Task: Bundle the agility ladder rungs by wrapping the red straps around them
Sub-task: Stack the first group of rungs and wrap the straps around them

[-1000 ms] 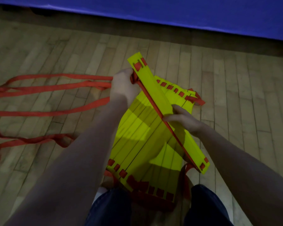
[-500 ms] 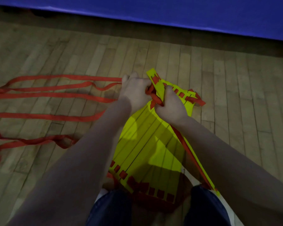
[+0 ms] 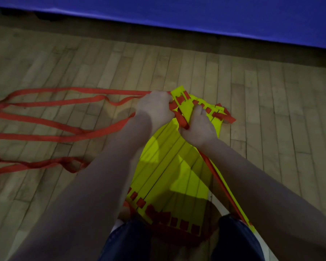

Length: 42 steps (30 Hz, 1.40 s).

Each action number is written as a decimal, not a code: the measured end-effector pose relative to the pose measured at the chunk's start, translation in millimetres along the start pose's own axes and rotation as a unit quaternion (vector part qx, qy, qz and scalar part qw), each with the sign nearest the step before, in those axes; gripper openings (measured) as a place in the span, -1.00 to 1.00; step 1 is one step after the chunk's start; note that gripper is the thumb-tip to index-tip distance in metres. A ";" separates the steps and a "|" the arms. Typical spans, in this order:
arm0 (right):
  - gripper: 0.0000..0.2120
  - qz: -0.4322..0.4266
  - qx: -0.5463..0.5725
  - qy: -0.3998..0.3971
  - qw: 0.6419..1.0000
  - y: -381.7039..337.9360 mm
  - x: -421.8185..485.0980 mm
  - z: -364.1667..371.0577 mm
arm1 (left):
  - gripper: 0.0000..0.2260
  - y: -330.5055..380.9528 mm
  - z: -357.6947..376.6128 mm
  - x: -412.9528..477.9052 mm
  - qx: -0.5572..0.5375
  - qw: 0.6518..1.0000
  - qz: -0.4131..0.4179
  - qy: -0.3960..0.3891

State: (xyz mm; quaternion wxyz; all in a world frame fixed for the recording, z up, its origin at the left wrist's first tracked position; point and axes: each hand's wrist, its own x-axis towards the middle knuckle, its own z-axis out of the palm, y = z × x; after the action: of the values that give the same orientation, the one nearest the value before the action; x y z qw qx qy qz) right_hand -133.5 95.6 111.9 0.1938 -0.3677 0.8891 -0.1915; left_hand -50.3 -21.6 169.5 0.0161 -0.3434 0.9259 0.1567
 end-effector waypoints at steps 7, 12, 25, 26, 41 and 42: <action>-0.48 -0.005 0.019 0.000 1.000 2.2 1.4 -1.3 | -0.75 -6.9 -3.5 8.5 -0.207 0.966 -0.043 -0.147; -0.53 -0.023 0.004 0.007 1.000 -0.6 0.6 -2.8 | -0.73 -5.4 0.1 5.6 -0.199 0.977 -0.052 -0.061; -0.60 -0.001 0.039 -0.034 0.999 16.6 -1.5 -13.3 | -0.88 -18.4 2.1 -2.6 -0.346 0.927 0.046 -0.139; -0.62 0.006 0.057 -0.041 0.997 18.6 -1.0 -12.8 | -0.92 -18.5 2.2 -3.1 -0.359 0.918 0.050 -0.157; -0.77 0.062 0.306 -0.197 0.929 -1.8 7.8 -23.3 | -0.71 -16.8 21.9 -0.4 -0.506 0.861 -0.040 -0.039; -0.76 0.068 0.303 -0.211 0.927 -3.0 8.2 -23.9 | -0.70 -17.1 21.8 0.8 -0.509 0.859 -0.042 -0.037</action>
State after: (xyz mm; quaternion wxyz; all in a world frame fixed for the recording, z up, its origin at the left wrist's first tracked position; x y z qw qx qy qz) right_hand -148.8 92.4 132.0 0.4919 -0.2615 0.7501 -0.3564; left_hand -41.7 -27.8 143.9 -0.1204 -0.3362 0.7004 0.6180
